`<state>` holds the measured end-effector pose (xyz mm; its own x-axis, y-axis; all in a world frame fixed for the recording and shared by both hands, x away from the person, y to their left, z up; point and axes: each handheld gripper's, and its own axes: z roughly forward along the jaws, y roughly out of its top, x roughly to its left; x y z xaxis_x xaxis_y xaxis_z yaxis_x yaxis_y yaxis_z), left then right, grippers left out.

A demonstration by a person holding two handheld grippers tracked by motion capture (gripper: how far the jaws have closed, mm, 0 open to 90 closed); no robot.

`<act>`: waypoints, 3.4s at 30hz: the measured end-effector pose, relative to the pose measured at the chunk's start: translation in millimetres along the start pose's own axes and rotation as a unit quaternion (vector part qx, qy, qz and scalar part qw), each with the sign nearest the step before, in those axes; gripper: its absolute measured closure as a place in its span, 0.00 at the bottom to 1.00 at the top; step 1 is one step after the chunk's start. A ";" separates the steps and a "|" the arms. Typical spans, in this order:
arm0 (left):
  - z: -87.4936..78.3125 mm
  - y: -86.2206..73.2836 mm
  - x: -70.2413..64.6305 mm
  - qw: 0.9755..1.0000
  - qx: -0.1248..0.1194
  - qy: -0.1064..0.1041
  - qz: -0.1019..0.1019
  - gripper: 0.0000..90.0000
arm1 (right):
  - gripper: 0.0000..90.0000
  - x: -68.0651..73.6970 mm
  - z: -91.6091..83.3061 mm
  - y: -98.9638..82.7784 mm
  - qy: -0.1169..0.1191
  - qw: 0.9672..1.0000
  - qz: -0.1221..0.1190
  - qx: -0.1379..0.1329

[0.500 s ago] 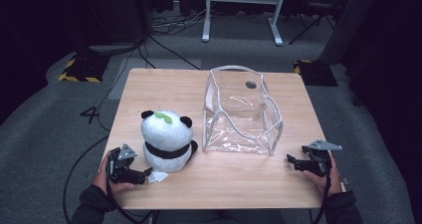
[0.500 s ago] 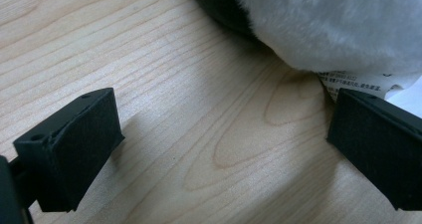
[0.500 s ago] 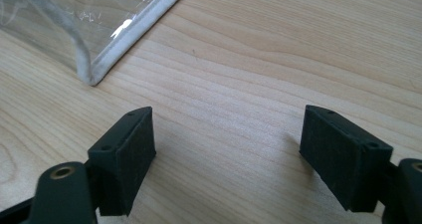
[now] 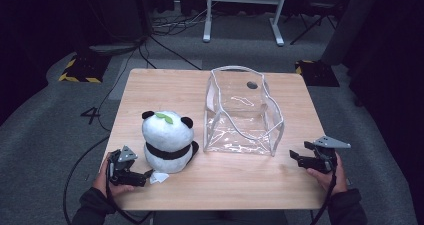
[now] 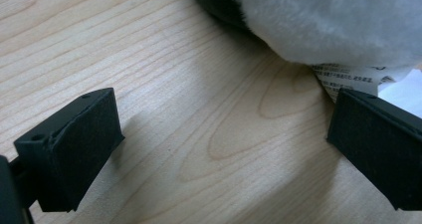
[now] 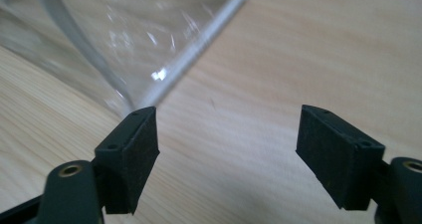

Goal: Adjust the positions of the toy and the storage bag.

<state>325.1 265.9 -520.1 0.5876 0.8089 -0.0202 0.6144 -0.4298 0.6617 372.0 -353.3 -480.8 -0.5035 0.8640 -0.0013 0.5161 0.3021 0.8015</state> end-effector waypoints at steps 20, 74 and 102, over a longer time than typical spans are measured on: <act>0.2 0.2 -1.0 1.000 0.001 -0.007 0.009 0.01 | 0.35 21.0 -46.5 123.8 0.003 0.995 -0.058 -0.079; 13.4 15.3 -23.0 1.000 0.001 -0.005 0.007 0.01 | 0.97 20.7 15.8 183.5 -0.071 0.997 -0.041 -0.008; -14.6 13.7 -21.6 0.997 -0.068 -0.026 0.012 0.17 | 0.37 12.8 -62.3 140.2 -0.038 0.994 -0.026 -0.098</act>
<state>313.1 248.3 -499.7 0.6298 0.7758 -0.0389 0.5246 -0.3879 0.7578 394.7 -325.0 -331.2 -0.4691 0.8791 -0.0847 0.3426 0.2695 0.9000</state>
